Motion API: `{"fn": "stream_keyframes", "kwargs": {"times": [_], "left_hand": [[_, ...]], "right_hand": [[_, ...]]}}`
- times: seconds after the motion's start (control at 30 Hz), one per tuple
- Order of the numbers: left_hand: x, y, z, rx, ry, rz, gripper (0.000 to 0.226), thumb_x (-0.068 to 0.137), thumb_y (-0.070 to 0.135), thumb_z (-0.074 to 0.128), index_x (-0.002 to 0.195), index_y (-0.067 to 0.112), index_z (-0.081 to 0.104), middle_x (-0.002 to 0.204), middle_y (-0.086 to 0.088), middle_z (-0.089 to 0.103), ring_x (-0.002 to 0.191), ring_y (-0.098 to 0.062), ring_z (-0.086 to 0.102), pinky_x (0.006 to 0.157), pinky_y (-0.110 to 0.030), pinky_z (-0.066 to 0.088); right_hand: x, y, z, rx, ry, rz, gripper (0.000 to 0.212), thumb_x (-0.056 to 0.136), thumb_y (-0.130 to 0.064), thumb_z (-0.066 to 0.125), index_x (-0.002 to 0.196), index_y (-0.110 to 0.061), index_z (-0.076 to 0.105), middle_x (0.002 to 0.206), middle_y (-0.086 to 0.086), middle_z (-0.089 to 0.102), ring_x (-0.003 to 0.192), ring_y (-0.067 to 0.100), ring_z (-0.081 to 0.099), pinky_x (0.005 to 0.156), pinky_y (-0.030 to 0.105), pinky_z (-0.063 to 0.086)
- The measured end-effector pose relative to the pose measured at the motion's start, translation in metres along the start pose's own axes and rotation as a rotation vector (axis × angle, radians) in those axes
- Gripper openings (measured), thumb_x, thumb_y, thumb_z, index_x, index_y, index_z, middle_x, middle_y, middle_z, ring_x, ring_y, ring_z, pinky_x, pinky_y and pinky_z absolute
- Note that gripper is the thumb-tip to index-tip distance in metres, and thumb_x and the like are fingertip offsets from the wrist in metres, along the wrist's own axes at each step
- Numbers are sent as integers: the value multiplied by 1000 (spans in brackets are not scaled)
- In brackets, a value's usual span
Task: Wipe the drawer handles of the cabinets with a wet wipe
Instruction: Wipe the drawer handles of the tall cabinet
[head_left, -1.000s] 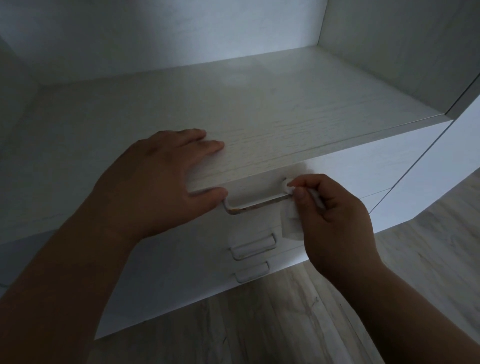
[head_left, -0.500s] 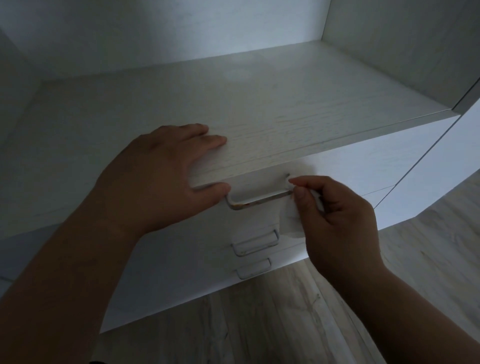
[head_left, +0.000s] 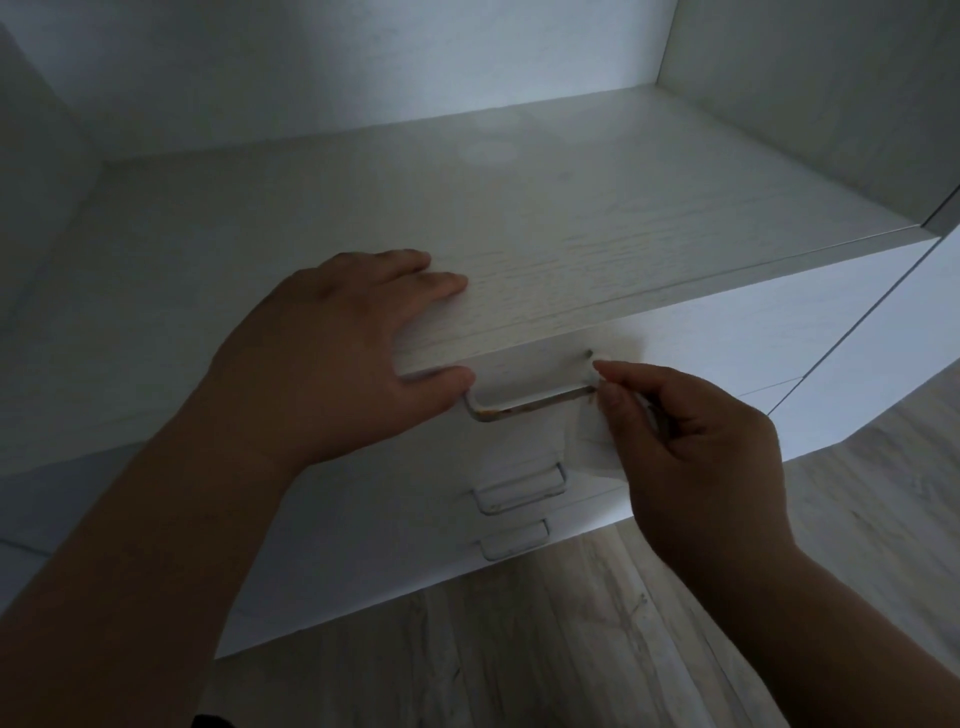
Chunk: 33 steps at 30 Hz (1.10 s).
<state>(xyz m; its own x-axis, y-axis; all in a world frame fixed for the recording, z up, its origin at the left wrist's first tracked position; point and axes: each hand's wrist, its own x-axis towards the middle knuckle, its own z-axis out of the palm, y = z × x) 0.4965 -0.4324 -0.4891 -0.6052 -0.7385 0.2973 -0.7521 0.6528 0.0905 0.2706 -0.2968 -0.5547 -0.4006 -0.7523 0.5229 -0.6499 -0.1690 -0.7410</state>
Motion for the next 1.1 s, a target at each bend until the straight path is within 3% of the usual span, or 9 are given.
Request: {"fn": "stream_keyframes", "kwargs": {"times": [0.2,0.33,0.5,0.6,0.67,0.87,1.1], "left_hand": [[2,-1,2,-6,-6,-4,85,74,82,45,150,44,49,159,13,45,144,-15,44,120,-42,36],[2,-1,2,-2,1,-10,85,74,82,45,150,45,48,159,15,45,144,-15,43,120,-43,36],[0,0,1,-3,0,-9,85,73,82,45,149,44,50,158,13,47,143,-15,44,119,-42,37],[1,0,1,-11,-5,-12,86,73,83,45,149,45,50,158,13,47,143,-15,45,118,-44,38],[0,-1,1,-15,-4,-10,86,73,83,45,149,45,50,158,13,46,143,-15,45,118,-44,38],[0,-1,2,-12,-8,-13,86,73,84,45,150,45,48,159,15,45,144,-15,43,120,-42,36],[-1,-2,1,7,1,-14,86,74,84,44,151,47,45,160,17,43,145,-13,41,120,-41,34]], "right_hand": [[-5,-1,7,14,30,5,20,98,-26,66,114,-25,77,101,-31,66,101,-11,66,87,8,51],[0,2,3,-14,17,-22,19,98,-23,66,114,-30,74,104,-34,62,102,-13,65,88,7,50],[-8,1,11,-14,42,-45,20,99,-26,65,115,-22,77,103,-32,63,101,-18,63,89,6,49],[-1,4,3,-42,15,-77,18,101,-26,65,116,-28,74,104,-36,60,97,-21,61,87,7,50],[0,5,0,-41,7,-67,19,100,-27,64,117,-34,69,105,-37,59,97,-19,62,86,9,53],[-9,-7,12,-9,-29,-117,19,98,-24,65,113,-26,76,98,-33,62,97,-10,66,83,5,49],[-11,-7,19,9,41,-36,16,100,-25,65,110,-24,78,97,-32,64,97,-12,65,82,5,49]]}}
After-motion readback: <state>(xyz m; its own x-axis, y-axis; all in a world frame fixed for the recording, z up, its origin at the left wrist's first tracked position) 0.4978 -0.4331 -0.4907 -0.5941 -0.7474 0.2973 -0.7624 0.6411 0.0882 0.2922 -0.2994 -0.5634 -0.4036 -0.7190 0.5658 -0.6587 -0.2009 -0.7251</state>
